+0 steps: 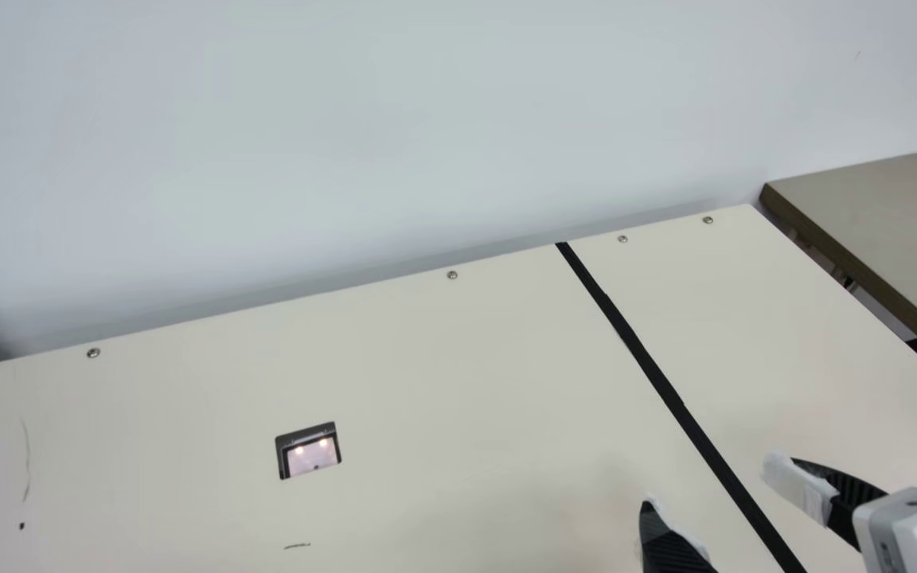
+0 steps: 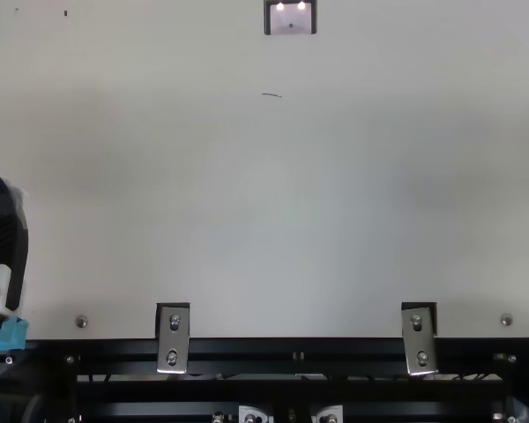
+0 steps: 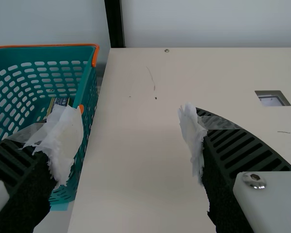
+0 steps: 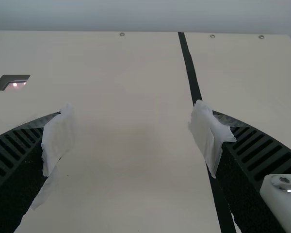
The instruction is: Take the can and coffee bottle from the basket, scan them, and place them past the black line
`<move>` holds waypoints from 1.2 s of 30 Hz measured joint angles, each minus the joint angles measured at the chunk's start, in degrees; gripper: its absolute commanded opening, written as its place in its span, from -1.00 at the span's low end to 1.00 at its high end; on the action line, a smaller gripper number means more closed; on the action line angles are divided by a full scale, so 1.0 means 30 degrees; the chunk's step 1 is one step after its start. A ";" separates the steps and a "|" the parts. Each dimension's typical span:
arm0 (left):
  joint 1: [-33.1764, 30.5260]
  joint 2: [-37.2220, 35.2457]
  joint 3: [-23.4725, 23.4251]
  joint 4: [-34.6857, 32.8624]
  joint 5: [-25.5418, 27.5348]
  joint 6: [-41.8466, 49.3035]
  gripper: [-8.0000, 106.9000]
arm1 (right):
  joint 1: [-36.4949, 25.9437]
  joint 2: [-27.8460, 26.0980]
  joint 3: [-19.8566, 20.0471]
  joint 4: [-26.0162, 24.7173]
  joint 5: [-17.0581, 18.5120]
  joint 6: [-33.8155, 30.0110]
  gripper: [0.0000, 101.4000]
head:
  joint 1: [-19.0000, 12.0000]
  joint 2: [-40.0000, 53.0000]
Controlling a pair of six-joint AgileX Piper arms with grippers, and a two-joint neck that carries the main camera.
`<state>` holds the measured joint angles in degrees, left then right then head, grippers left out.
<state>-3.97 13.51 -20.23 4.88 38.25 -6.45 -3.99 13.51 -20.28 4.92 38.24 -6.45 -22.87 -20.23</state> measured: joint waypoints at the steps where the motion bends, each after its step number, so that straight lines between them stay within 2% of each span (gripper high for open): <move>1: 0.0000 0.0000 0.0000 0.0000 0.0000 0.0000 0.71 | 0.0000 0.0000 0.0000 0.0000 0.0000 0.0000 1.00 | 0.0000 0.0000; 36: 0.0000 0.0000 0.0000 0.0000 0.0000 0.0000 0.71 | 0.0001 0.0000 0.0000 0.0000 0.0000 0.0021 1.00 | -0.0098 0.0000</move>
<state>-3.97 13.51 -20.23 4.88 38.25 -6.45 -3.98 13.51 -20.28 4.92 38.24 -6.39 -23.17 -20.23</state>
